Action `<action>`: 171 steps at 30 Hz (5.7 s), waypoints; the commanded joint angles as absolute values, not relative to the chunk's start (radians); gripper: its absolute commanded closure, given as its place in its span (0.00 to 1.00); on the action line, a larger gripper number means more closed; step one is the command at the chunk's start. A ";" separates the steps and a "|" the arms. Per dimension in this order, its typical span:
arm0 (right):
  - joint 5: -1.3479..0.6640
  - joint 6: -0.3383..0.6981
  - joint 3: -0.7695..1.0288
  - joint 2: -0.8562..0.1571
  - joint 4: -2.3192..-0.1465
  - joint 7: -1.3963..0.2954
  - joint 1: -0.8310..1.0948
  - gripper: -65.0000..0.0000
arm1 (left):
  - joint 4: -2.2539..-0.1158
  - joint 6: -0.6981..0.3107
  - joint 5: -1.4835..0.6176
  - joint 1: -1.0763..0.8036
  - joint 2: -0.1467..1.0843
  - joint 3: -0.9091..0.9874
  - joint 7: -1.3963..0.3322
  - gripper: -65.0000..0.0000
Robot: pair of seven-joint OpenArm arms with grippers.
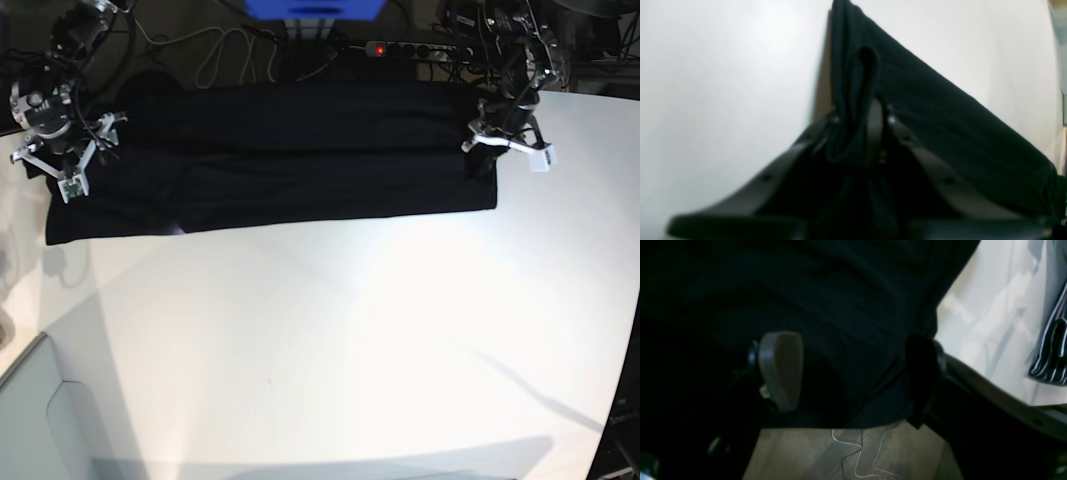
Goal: Fold the T-shirt properly
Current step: 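Grasp the ends of the folded strip with both grippers and stretch it, then move the left gripper to the strip's middle and grasp its end, then fold the strip end with the left gripper toward the right gripper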
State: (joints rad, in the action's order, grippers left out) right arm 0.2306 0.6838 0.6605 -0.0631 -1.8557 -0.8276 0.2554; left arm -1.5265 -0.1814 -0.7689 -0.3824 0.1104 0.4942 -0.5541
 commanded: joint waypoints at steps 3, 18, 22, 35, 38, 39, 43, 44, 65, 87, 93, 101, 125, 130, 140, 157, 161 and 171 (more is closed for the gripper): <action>0.223 0.698 0.664 -0.074 -1.870 -0.812 0.234 0.28 | -1.529 -0.170 -0.746 -0.369 0.130 0.496 -0.590 1.00; 0.225 0.698 0.651 -0.071 -1.713 -0.797 0.139 0.84 | -1.538 -0.165 -0.745 -0.292 0.193 0.568 -0.591 1.00; 0.225 0.698 0.651 -0.056 -1.707 -0.754 0.147 0.89 | -1.540 -0.168 -0.745 -0.282 0.193 0.602 -0.591 1.00; 0.225 0.698 0.651 -0.048 -1.712 -0.750 0.140 0.89 | -1.799 -0.166 -0.746 -0.340 0.153 0.596 -0.591 1.00; 0.225 0.698 0.650 -0.045 -1.707 -0.750 0.140 0.90 | -1.908 -0.163 -0.745 -0.364 0.110 0.593 -0.610 1.00; 0.225 0.698 0.650 -0.045 -1.707 -0.750 0.140 0.90 | -1.943 -0.163 -0.743 -0.367 0.090 0.593 -0.633 1.00; 0.225 0.698 0.605 -0.048 -1.707 -0.750 0.139 0.90 | -2.025 -0.162 -0.736 -0.364 -0.015 0.595 -0.725 1.00; 0.225 0.698 0.590 -0.050 -1.707 -0.750 0.139 0.90 | -2.028 -0.162 -0.736 -0.364 -0.036 0.595 -0.734 1.00; 0.225 0.698 0.572 -0.050 -1.707 -0.748 0.127 0.90 | -1.916 -0.162 -0.381 -0.280 -0.157 0.059 -0.731 1.00; 0.225 0.698 0.572 -0.050 -1.707 -0.748 0.127 0.90 | -1.699 -0.162 -0.372 -0.139 -0.157 -0.174 -0.730 1.00; 0.225 0.698 0.572 -0.050 -1.707 -0.748 0.127 0.89 | -1.612 -0.162 -0.377 -0.111 -0.157 -0.208 -0.730 1.00; 0.225 0.698 0.572 -0.050 -1.707 -0.748 0.127 0.89 | -1.612 -0.162 -0.377 -0.111 -0.157 -0.228 -0.733 1.00; 0.225 0.698 0.572 -0.050 -1.709 -0.748 0.104 0.89 | -1.951 -0.160 -0.378 -0.269 -0.079 -0.228 -0.743 0.58; 0.225 0.698 0.576 -0.050 -1.715 -0.751 0.073 0.89 | -1.919 -0.162 -0.378 -0.289 -0.041 -0.228 -0.736 0.58; 0.226 0.698 0.578 -0.059 -1.727 -0.759 0.038 0.88 | -1.739 -0.163 -0.378 -0.162 -0.015 -0.361 -0.745 0.58; 0.225 0.698 0.582 -0.076 -1.842 -0.759 0.039 0.30 | -1.523 -0.163 -0.516 0.024 -0.024 -0.593 -0.743 0.58; 0.222 0.698 0.657 -0.071 -1.837 -0.759 0.038 0.26 | -1.600 -0.162 -0.611 0.033 0.036 -0.590 -0.736 0.58; 0.222 0.698 0.792 -0.091 -1.696 -0.760 0.024 0.26 | -1.753 -0.162 -0.878 -0.030 0.234 -0.248 -0.736 0.58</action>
State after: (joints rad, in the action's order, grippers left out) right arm 0.2337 0.6842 0.7925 -0.0727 -1.6779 -0.7830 0.0364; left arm -1.7397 -0.1577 -0.8600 -0.0387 0.2363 -0.2428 -0.7460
